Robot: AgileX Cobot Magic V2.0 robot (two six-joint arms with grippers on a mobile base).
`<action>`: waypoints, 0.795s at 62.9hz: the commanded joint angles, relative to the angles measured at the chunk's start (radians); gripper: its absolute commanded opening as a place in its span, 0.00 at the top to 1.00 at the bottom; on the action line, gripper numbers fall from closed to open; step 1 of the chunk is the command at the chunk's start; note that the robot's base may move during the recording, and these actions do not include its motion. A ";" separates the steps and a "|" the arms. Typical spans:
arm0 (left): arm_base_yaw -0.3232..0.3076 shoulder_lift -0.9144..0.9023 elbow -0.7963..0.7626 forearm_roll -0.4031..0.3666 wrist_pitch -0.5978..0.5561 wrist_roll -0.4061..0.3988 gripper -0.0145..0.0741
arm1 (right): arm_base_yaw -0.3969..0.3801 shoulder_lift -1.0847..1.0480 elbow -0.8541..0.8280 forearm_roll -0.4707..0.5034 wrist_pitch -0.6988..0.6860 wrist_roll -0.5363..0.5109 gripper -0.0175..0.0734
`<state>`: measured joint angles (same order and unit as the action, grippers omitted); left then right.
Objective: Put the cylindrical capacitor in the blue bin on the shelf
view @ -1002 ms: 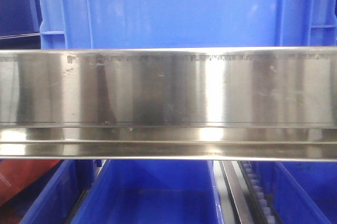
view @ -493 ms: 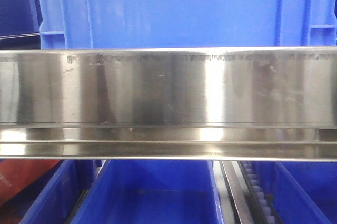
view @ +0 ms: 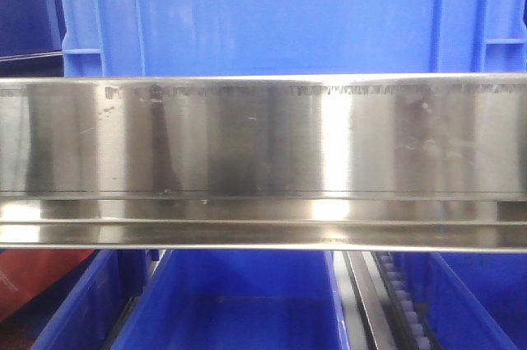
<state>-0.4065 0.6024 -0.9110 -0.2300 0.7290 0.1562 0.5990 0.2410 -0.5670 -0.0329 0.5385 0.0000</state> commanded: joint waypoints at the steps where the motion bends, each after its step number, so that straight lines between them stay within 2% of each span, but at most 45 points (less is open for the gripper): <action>1: -0.006 -0.006 0.002 -0.010 -0.014 -0.007 0.96 | 0.002 -0.007 0.002 -0.011 -0.024 0.000 0.98; 8: -0.006 -0.006 0.004 -0.008 -0.014 -0.007 0.96 | 0.002 -0.007 0.002 -0.011 -0.024 0.000 0.98; 13: -0.004 -0.031 0.016 0.024 -0.036 -0.007 0.96 | 0.002 -0.007 0.002 -0.011 -0.024 0.000 0.98; 18: 0.020 -0.076 0.065 0.004 -0.077 -0.007 0.96 | 0.002 -0.007 0.002 -0.011 -0.024 0.000 0.98; 38: 0.226 -0.408 0.423 -0.003 -0.257 -0.007 0.96 | 0.002 -0.007 0.002 -0.011 -0.024 0.000 0.98; 50: 0.310 -0.598 0.643 0.032 -0.405 -0.011 0.96 | 0.002 -0.007 0.002 -0.011 -0.024 0.000 0.98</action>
<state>-0.1241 0.0680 -0.3395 -0.2139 0.4184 0.1540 0.5990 0.2410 -0.5670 -0.0329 0.5367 0.0000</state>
